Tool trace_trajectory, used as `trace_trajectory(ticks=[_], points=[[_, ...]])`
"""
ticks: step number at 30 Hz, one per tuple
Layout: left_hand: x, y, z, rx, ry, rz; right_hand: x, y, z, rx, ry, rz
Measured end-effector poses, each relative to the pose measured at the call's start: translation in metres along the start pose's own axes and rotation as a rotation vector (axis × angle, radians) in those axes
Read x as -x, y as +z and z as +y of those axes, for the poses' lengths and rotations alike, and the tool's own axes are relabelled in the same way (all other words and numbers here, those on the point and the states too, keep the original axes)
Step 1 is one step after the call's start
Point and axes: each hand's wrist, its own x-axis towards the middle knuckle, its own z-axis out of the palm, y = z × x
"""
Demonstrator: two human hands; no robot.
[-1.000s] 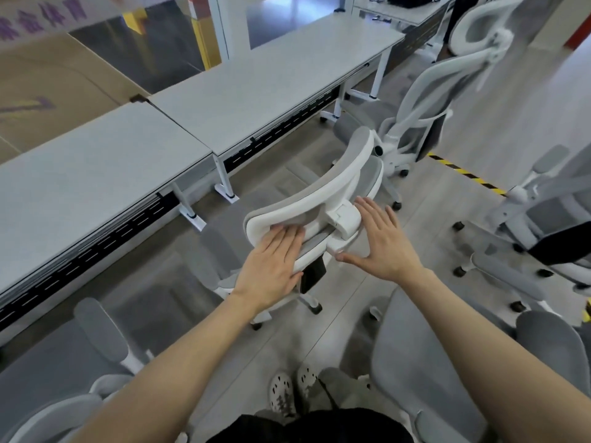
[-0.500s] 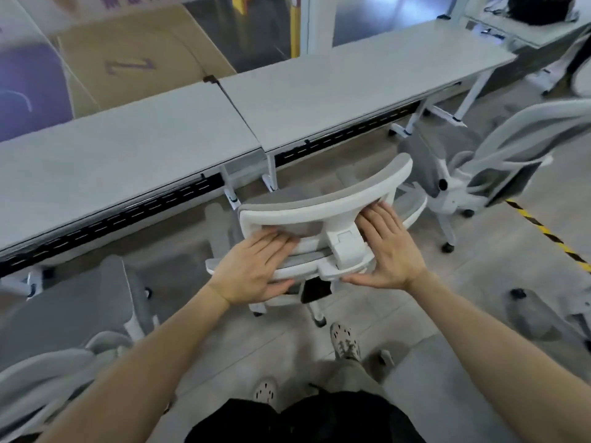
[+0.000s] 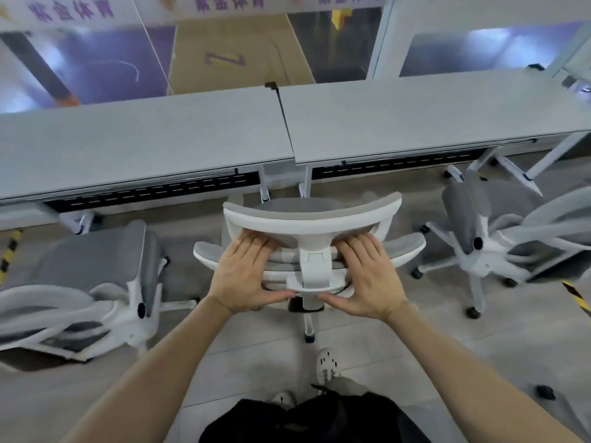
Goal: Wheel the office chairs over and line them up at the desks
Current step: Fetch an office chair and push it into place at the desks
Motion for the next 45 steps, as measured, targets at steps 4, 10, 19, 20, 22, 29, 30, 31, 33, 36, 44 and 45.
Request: trace_trajectory(ticks=[4,10,19,20,22,29,30,31,33,36,44,45], points=[[0.004,-0.003,0.011,0.003,-0.018,-0.014,0.009,-0.005,0.014,0.022,-0.048,-0.049],[0.012,-0.005,0.032,-0.011,-0.068,-0.019,0.017,-0.010,0.024,0.015,-0.082,-0.047],[-0.003,-0.005,0.062,-0.019,-0.143,0.053,0.013,-0.006,0.061,-0.018,-0.168,-0.018],[-0.005,-0.005,0.066,-0.032,-0.150,0.056,0.012,-0.005,0.065,-0.025,-0.177,-0.016],[-0.008,-0.004,0.072,-0.057,-0.160,0.059,0.010,-0.006,0.073,-0.035,-0.196,-0.014],[-0.017,-0.003,0.082,-0.081,-0.171,0.063,0.008,-0.004,0.087,-0.031,-0.213,-0.006],[-0.016,-0.004,0.081,-0.081,-0.173,0.060,0.009,-0.003,0.086,-0.030,-0.211,-0.008],[-0.014,-0.004,0.081,-0.082,-0.177,0.054,0.009,-0.002,0.085,-0.032,-0.209,-0.011],[-0.011,-0.004,0.081,-0.078,-0.175,0.048,0.013,-0.002,0.082,-0.038,-0.201,-0.015],[-0.010,-0.004,0.079,-0.055,-0.160,0.051,0.015,-0.001,0.079,-0.039,-0.188,-0.022],[-0.012,-0.002,0.073,-0.064,-0.159,0.029,0.015,-0.005,0.074,-0.023,-0.177,-0.032],[-0.012,-0.001,0.072,-0.066,-0.156,0.027,0.014,-0.005,0.074,-0.025,-0.175,-0.029]])
